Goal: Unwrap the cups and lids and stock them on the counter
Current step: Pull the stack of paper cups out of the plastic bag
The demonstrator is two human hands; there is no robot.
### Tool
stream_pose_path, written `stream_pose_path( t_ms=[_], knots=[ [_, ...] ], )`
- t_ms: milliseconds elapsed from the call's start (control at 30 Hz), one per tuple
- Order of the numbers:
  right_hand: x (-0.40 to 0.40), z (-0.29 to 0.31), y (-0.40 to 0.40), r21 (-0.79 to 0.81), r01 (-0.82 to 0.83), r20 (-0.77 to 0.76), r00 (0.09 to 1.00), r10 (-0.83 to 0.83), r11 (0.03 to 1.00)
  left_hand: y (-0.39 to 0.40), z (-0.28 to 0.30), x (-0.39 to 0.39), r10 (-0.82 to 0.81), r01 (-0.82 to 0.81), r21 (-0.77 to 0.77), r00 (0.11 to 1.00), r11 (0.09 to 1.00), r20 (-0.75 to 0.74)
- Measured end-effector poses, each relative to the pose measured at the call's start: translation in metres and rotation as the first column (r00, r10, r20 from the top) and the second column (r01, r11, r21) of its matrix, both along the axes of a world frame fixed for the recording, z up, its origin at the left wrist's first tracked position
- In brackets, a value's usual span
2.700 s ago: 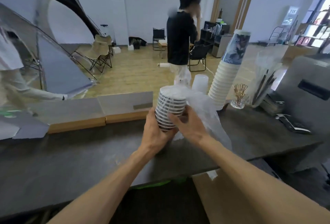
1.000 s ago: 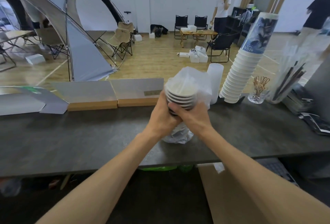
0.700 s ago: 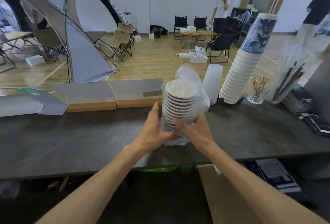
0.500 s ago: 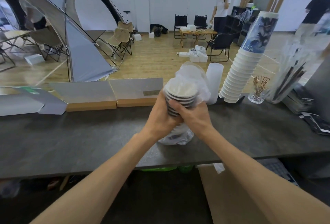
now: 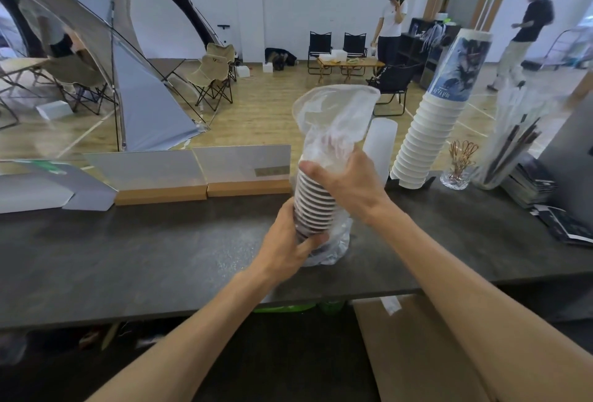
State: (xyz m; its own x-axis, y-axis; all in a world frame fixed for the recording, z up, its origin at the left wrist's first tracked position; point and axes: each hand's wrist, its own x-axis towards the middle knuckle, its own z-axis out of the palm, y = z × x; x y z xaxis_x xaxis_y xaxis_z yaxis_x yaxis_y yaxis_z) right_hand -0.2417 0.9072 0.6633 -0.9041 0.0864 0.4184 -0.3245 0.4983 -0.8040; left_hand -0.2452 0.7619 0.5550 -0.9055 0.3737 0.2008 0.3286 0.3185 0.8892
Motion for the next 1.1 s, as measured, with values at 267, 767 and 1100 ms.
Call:
stream_pose_path(
  t_ms=[267,767,1100],
  knots=[
    [0.009,-0.049,0.015,-0.240,-0.019,0.092,0.995,0.042,0.971,-0.007,0.063,-0.009,-0.017,0.010,0.221,1.000,0.975,0.026],
    [0.027,-0.054,0.022,-0.162,-0.210,0.269,0.931,0.248,0.964,0.011,0.028,-0.005,0.009,-0.008,0.116,1.000,0.993,-0.004],
    [0.020,-0.087,0.013,-0.097,-0.004,0.219,0.975,0.025,0.995,-0.012,0.012,0.007,-0.079,0.086,-0.142,0.995,0.986,0.057]
  ],
)
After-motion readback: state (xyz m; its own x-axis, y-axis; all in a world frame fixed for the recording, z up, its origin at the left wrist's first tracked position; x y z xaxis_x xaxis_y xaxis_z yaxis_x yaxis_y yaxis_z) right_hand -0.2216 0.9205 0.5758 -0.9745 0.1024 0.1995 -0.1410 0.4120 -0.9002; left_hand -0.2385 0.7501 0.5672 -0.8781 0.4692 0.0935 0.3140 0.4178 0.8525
